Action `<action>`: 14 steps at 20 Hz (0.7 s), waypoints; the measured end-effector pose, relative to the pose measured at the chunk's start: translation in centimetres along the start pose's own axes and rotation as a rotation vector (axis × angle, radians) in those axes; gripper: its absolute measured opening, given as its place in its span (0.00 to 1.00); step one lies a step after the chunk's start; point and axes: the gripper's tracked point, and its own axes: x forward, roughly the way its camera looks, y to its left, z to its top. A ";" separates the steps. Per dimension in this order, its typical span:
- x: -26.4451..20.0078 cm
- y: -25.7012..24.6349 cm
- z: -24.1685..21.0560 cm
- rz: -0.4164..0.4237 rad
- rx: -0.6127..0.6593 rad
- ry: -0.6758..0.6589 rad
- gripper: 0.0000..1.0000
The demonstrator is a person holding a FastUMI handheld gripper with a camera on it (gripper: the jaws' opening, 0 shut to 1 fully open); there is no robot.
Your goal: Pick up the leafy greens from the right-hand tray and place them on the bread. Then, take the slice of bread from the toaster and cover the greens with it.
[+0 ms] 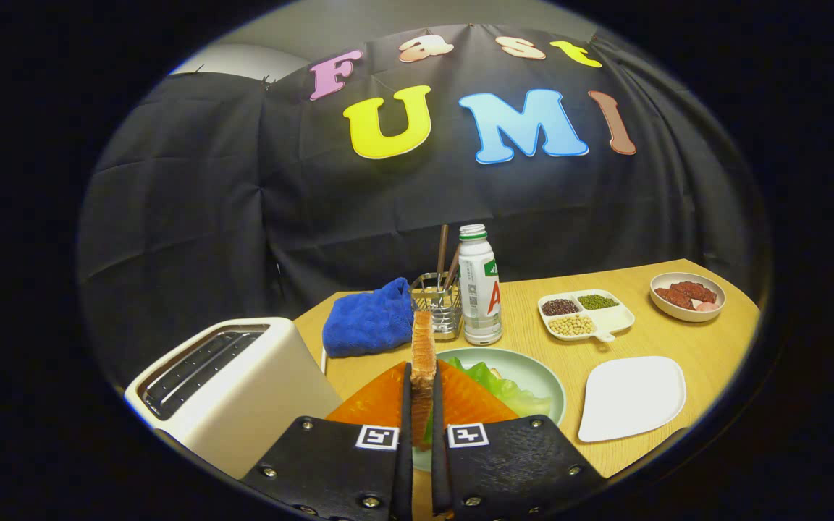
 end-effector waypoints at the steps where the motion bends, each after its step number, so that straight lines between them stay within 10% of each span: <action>1: 0.1 -0.7 -0.6 -0.008 0.000 0.020 0.16; 14: -1.0 -5.1 0.6 -0.108 -0.116 -0.013 0.53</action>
